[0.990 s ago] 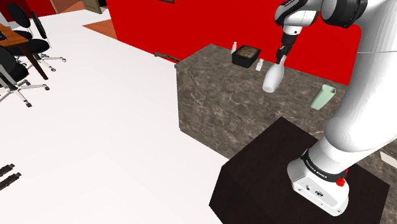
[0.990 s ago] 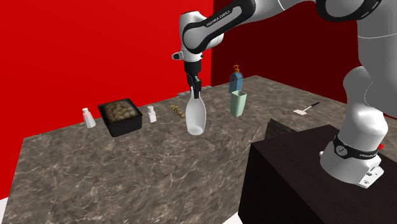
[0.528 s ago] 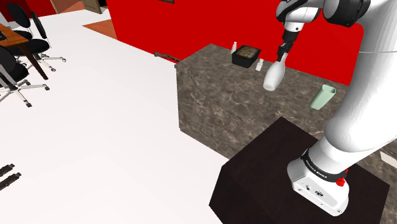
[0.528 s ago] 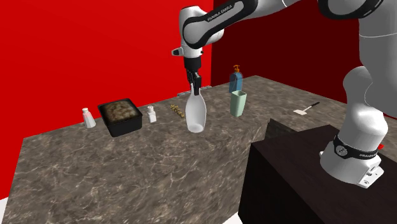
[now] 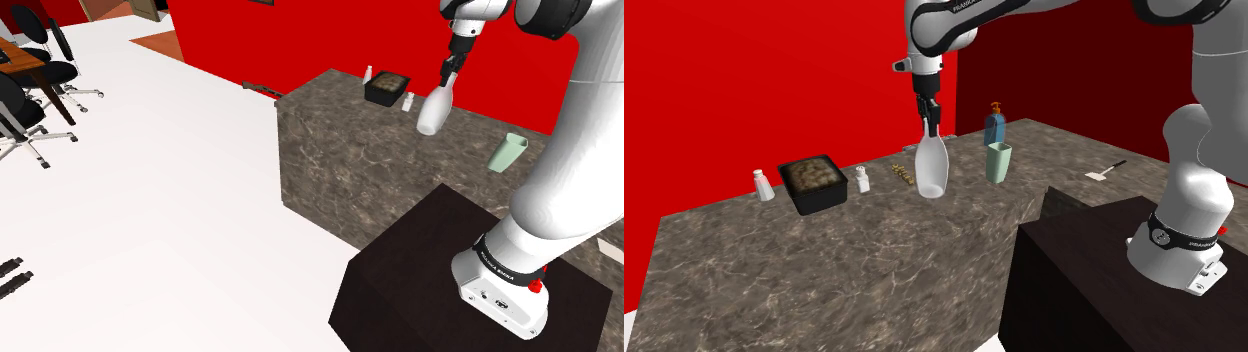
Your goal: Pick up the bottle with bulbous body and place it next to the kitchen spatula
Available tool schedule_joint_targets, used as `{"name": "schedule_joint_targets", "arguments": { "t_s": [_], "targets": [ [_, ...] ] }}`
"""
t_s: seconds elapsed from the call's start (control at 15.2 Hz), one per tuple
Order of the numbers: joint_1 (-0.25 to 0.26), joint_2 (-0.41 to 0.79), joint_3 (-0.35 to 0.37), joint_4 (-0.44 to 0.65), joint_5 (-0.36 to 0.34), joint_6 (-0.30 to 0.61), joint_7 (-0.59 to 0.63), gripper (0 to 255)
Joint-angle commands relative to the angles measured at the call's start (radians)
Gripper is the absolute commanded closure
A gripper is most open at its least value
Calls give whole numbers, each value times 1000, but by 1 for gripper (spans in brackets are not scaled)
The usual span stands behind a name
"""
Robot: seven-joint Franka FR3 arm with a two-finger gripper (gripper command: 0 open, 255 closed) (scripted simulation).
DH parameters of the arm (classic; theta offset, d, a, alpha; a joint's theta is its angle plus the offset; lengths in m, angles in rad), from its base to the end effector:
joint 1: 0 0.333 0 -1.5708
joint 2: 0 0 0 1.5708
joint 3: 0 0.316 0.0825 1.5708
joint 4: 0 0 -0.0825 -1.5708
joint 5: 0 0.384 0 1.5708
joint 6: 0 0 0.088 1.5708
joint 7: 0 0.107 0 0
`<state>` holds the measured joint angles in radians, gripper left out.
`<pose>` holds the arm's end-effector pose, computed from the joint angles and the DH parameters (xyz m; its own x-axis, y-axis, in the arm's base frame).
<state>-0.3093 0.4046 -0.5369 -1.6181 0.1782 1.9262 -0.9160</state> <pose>0.4734 -0.4550 0.4135 0.9980 0.0363 -0.0523 0.0361 -0.9993 -0.0054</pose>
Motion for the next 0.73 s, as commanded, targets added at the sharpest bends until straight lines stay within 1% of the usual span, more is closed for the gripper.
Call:
{"name": "schedule_joint_targets", "arguments": {
  "t_s": [0.0,0.2,0.66],
  "targets": [
    [0,-6,-2,19,-4,-25,2,255],
    [-1,-15,-5,45,-10,-58,5,255],
    [23,-261,-62,-175,-134,-51,-16,255]
  ]
}}
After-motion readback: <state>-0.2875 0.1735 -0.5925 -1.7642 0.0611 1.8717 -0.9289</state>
